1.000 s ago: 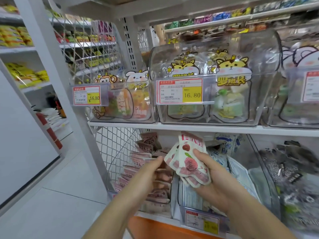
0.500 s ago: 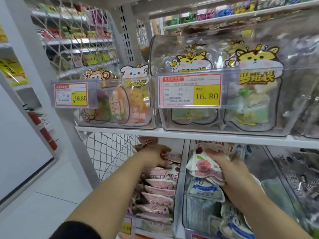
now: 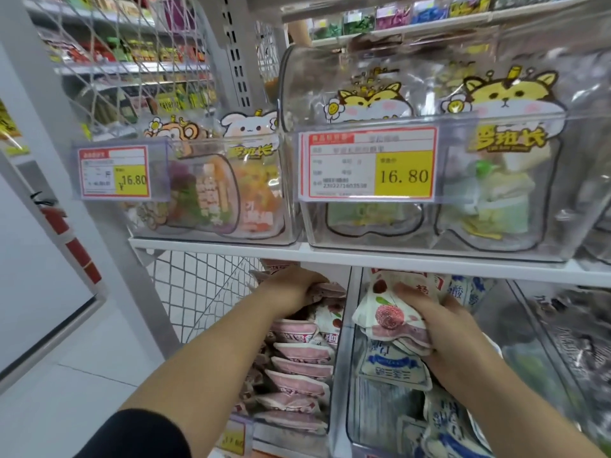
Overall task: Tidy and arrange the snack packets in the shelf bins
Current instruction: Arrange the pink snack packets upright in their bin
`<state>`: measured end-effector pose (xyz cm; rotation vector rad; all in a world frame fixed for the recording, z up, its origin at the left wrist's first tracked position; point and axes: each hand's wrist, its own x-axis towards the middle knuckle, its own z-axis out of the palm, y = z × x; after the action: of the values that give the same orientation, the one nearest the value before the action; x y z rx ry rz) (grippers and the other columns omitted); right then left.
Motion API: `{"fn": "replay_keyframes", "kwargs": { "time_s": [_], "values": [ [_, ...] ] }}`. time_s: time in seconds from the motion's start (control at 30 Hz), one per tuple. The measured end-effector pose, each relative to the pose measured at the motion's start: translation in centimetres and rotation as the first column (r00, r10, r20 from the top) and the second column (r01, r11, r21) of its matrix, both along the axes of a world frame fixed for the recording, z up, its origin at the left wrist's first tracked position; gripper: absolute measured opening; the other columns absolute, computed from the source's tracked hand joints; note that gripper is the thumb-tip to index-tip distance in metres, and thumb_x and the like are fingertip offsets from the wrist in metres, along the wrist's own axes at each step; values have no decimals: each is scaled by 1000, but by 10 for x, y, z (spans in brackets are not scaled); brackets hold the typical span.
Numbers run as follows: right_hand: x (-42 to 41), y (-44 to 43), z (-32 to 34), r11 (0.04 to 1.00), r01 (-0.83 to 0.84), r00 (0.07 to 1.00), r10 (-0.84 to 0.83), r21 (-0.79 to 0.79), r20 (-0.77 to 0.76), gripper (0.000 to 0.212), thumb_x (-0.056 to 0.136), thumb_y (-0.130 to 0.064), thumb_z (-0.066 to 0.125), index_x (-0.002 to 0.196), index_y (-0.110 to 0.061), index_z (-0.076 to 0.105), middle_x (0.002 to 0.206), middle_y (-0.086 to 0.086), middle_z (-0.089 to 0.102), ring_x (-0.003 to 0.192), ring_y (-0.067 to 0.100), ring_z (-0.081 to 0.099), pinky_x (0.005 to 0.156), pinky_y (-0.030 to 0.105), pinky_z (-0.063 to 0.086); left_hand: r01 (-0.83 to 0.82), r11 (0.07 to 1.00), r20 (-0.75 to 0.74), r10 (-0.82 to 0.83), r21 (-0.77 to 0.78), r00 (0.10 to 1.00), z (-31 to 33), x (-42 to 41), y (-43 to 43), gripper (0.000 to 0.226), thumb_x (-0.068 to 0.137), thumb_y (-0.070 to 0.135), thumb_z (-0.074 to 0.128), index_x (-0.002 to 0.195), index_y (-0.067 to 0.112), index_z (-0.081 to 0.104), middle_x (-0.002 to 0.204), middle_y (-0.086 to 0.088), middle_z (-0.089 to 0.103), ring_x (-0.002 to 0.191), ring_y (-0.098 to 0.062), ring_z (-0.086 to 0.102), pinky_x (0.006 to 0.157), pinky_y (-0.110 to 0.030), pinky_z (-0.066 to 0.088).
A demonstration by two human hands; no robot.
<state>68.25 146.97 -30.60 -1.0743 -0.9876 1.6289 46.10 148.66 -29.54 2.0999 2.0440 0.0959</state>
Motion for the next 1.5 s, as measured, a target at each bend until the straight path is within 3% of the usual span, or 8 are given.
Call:
{"fn": "replay_keyframes", "kwargs": {
  "time_s": [0.3,0.43,0.6,0.7,0.87,1.17,1.3,1.5],
  "values": [
    [3,-6,-3,999,-30,1000,30,28,-6,93,32,-49,85,115,-19,55,112,6,68,104,29,64,99,50,45,-294,806,306,148,514,940,16,-17,-55,19,92,9,56,104,-1,67,94,-22,68,86,-35,63,67,-30,37],
    [1,-10,-1,999,-41,999,41,29,-25,85,38,-44,88,113,-20,56,114,4,67,108,27,62,102,50,42,-597,668,584,289,445,758,14,-24,-97,21,91,5,53,70,4,56,60,-8,53,61,-25,52,51,-27,31],
    [-3,-20,2,997,-70,997,71,18,-44,107,28,-51,89,124,-19,52,118,3,66,112,27,60,106,51,37,-822,494,798,354,283,487,3,-20,-136,26,95,24,54,78,4,58,68,-7,61,73,-29,60,59,-29,40],
    [-3,-28,5,995,-103,993,103,10,-59,94,54,-45,85,134,-21,44,129,0,59,123,25,52,110,51,32,-845,491,831,366,210,419,-3,-11,-152,21,95,24,53,104,7,63,92,-9,67,93,-31,63,74,-32,46],
    [-5,-37,6,994,-111,992,111,8,-52,97,63,-45,81,143,-20,32,138,2,52,125,25,50,109,52,33,-763,593,713,416,257,564,-5,3,-176,57,95,18,53,146,21,29,127,-2,59,112,-25,57,65,-10,36],
    [0,-37,4,994,-113,991,114,6,-77,135,25,-61,89,143,-23,33,138,-1,52,126,24,50,109,53,33,-756,614,510,586,227,630,11,-8,-202,81,91,38,55,151,18,5,109,-12,67,100,-29,62,75,-30,44],
    [3,-34,4,991,-132,988,132,4,-80,125,29,-60,88,139,-25,39,135,-2,55,125,24,51,110,53,32,-661,652,333,571,371,750,31,-5,-199,57,93,40,49,145,26,28,62,2,61,75,-19,62,65,-31,47],
    [-1,-29,7,994,-113,989,114,12,-93,79,56,-45,84,125,-20,54,115,1,69,109,24,63,105,49,40,-347,880,200,295,324,934,37,18,-105,34,91,28,53,125,27,56,102,6,67,94,-17,62,73,-26,44]
  ]
}}
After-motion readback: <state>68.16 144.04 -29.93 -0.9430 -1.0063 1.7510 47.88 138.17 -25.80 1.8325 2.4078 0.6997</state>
